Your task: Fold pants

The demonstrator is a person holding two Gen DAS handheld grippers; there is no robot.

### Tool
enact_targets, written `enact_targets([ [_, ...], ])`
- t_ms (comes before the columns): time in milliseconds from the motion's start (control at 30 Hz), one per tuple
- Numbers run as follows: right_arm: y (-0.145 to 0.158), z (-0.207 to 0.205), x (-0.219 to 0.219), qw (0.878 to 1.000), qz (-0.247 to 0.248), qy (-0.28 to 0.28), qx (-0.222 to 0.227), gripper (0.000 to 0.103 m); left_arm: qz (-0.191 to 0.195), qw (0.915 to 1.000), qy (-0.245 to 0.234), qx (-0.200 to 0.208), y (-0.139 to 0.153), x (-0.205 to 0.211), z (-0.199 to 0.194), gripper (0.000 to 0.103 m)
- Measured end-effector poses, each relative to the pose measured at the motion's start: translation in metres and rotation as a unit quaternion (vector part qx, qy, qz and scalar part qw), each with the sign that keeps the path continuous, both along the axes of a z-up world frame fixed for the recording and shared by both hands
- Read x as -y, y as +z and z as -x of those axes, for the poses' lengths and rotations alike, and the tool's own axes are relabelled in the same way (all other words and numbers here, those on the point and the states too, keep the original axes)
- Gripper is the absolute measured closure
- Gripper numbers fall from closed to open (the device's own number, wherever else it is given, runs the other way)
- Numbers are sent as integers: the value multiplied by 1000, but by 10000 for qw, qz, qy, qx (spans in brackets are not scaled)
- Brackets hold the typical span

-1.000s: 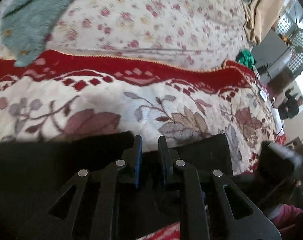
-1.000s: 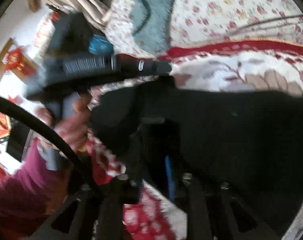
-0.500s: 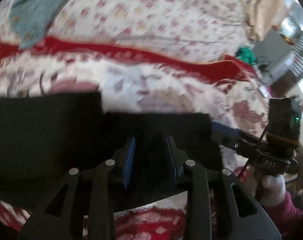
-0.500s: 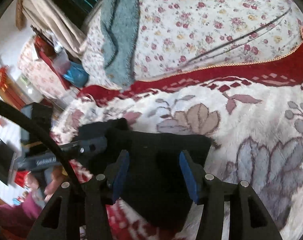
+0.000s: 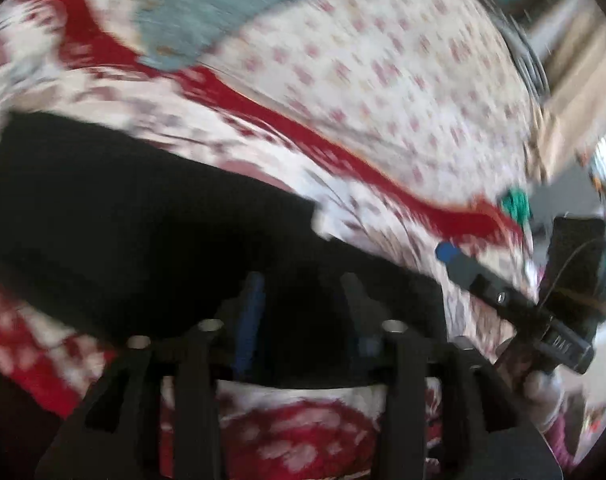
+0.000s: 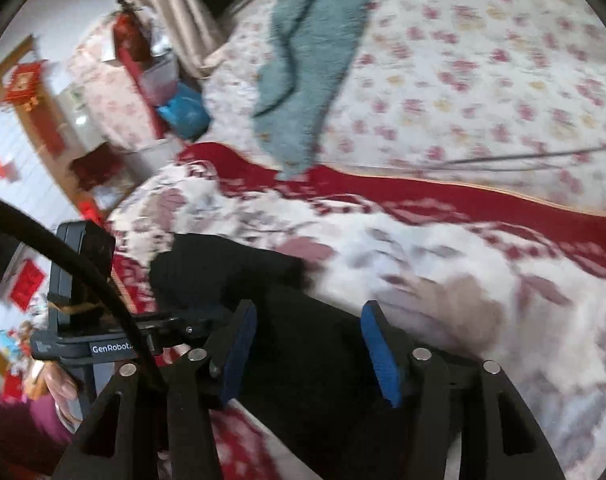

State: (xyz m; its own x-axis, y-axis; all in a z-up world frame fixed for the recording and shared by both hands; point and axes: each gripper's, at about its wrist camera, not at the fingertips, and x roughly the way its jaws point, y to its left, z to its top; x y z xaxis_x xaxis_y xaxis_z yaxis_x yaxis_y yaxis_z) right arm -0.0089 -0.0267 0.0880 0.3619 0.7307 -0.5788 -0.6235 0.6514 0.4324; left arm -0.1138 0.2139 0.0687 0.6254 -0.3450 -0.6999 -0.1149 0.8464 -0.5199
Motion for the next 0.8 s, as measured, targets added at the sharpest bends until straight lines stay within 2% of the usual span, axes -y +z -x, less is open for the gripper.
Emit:
enact_targets([
  [33,0,-3,-16,9998,-40,195,15,40,70,9995,308,49,1,-16,8,42],
  [133,1,-6,-56,9979,59,635,104,39,291,9927,1171,94,1,-62,32,42],
  [233,0,-10,-103,9945,107,1034,110,39,462,9788,1993,81,-5,-101,56,42],
  [333,-1,-16,-146,9896,144,1423,130,39,544,9656,2543,59,-14,-129,73,42],
  [600,-7,-40,-242,9760,326,2152,74,37,728,9488,3065,-242,-40,-158,72,42],
  [800,-20,-59,-298,9625,720,2613,149,36,711,9506,2997,-379,-55,-164,58,42],
])
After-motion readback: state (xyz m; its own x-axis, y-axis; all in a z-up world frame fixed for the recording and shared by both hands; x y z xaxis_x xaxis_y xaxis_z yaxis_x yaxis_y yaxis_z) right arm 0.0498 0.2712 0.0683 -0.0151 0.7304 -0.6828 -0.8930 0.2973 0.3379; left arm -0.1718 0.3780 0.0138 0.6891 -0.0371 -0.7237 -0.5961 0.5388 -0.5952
